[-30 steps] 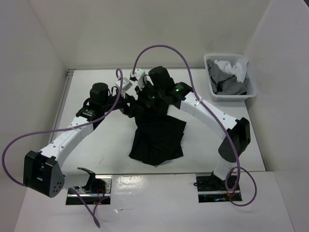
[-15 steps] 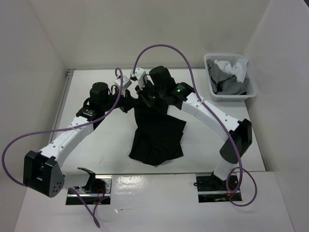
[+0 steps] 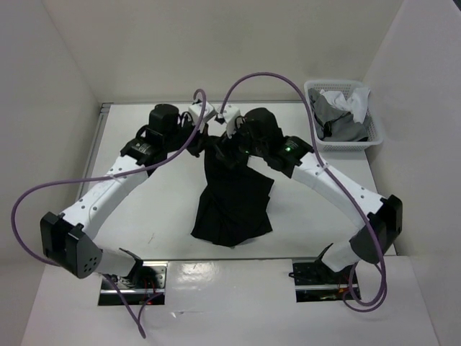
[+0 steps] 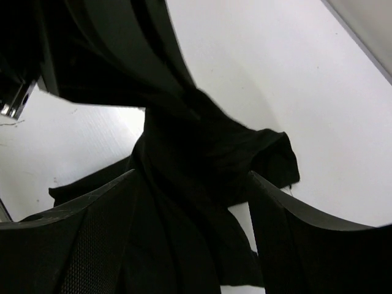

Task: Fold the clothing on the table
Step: Flatten the skirt out

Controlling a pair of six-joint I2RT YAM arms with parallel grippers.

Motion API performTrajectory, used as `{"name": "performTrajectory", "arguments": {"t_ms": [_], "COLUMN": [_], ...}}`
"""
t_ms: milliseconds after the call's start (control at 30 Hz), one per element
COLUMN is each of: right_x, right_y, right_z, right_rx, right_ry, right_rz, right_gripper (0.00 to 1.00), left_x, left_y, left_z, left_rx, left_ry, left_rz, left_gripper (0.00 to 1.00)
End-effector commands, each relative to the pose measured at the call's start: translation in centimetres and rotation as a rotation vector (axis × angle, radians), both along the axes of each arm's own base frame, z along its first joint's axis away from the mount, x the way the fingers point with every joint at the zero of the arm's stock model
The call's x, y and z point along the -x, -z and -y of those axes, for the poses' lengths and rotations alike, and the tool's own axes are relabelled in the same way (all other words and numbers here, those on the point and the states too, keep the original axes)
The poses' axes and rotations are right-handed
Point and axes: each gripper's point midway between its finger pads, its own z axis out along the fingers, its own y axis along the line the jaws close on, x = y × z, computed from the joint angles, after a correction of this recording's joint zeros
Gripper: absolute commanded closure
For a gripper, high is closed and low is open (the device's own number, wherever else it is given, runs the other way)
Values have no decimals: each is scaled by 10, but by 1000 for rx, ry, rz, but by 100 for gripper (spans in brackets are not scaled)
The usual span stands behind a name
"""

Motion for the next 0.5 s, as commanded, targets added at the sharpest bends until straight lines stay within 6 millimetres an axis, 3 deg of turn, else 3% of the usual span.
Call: {"name": "performTrajectory", "arguments": {"t_ms": [0,100,333,467], "right_x": [-9,-35,-43,-41], "right_y": [-24,-20,-25,-40], "right_z": [21,67,127,165], "right_rx": [-68,-91,-111,-127], "right_ry": [38,134,264,359], "right_rz": [74,65,105,139], "right_gripper": [24,24,23,22], "left_x": [-7,-2,4,27], "left_y": [-23,-18,-4,-32], "left_z": [6,17,59,97], "left_rx": [-109,-184,-297,-255], "left_ry": [10,28,93,202], "left_rz": [92,80,79,111], "left_gripper": [100,100,100,100]}}
